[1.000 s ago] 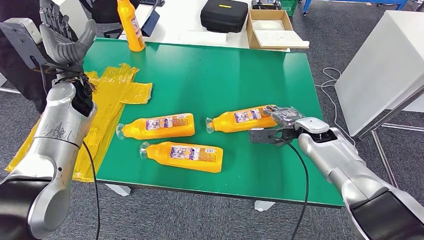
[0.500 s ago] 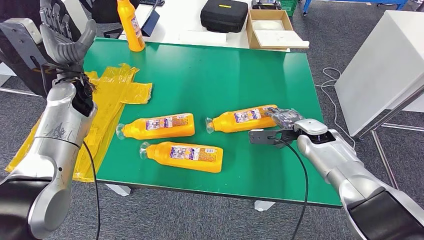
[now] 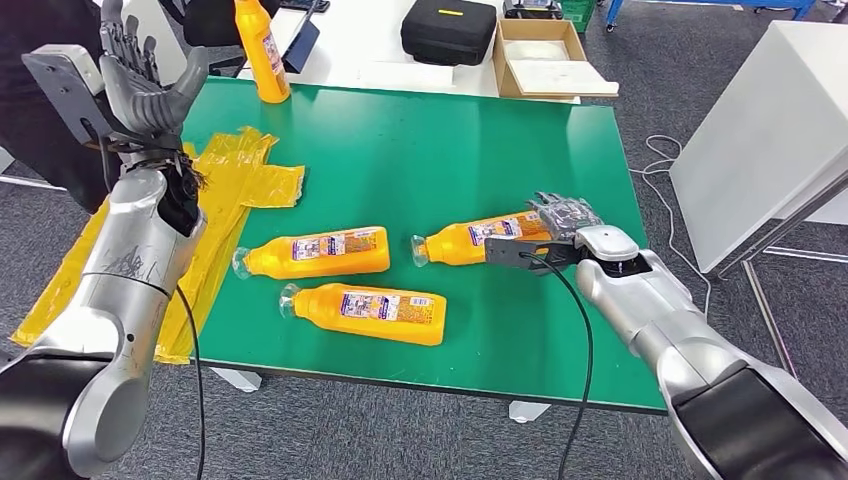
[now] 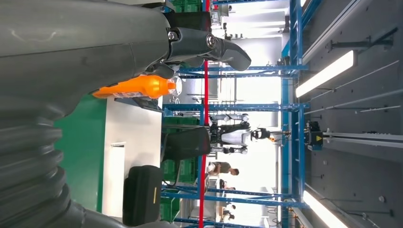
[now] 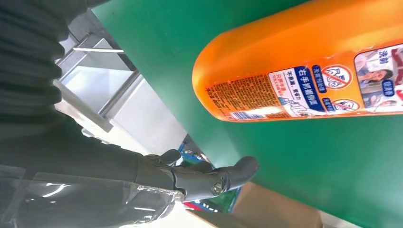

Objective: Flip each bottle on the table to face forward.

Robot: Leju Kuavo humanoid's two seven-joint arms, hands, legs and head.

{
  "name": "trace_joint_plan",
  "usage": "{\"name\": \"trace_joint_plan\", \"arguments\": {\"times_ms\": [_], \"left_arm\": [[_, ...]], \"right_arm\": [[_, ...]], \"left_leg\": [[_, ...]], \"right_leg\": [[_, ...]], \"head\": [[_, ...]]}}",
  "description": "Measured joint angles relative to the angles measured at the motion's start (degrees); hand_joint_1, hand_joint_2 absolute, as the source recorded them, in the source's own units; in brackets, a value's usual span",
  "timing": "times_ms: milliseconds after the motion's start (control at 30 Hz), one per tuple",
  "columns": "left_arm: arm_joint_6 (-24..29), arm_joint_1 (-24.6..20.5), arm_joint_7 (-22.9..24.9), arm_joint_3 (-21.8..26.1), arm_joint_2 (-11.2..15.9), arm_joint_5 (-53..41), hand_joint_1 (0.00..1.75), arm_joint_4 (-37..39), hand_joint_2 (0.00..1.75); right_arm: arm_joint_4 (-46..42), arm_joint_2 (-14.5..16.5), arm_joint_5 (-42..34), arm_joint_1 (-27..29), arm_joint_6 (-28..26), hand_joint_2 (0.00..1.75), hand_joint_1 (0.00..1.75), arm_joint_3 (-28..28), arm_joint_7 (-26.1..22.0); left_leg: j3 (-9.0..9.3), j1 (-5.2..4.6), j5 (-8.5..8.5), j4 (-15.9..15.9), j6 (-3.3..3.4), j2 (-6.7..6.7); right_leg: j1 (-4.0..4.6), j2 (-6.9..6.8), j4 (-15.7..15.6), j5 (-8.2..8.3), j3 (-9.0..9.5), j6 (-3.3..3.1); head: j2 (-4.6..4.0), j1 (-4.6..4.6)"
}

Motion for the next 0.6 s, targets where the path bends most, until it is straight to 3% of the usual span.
{"name": "trace_joint_plan", "arguments": {"times_ms": [367,500,600], "left_arm": [[0.59,-0.19,-0.51,0.00,-1.92,-0.54,0.00,1.50,1.75],[0.75,-0.08,0.28,0.00,-2.64,-1.45,0.00,1.31,0.00],[0.33,0.06,0.02,0.00,-2.72,-2.09,0.00,1.28,0.00]], "right_arm": [[1.91,3.04,-0.14,1.43,-4.03,0.00,0.00,-3.33,4.54],[2.36,4.36,0.73,2.79,-4.02,0.00,0.00,-4.46,5.29],[2.63,4.75,0.68,3.32,-3.88,0.00,0.00,-5.44,4.77]], "left_leg": [[0.00,0.00,0.00,0.00,0.00,0.00],[-0.01,0.00,0.00,0.00,0.00,0.03],[-0.01,0.00,0.00,0.00,0.00,0.02]], "right_leg": [[0.00,0.00,-0.01,0.00,0.00,0.00],[0.00,0.01,0.00,0.00,0.00,0.00],[0.00,0.01,0.00,0.00,-0.01,0.00]], "head": [[0.00,0.00],[0.00,0.00],[0.00,0.00]]}}
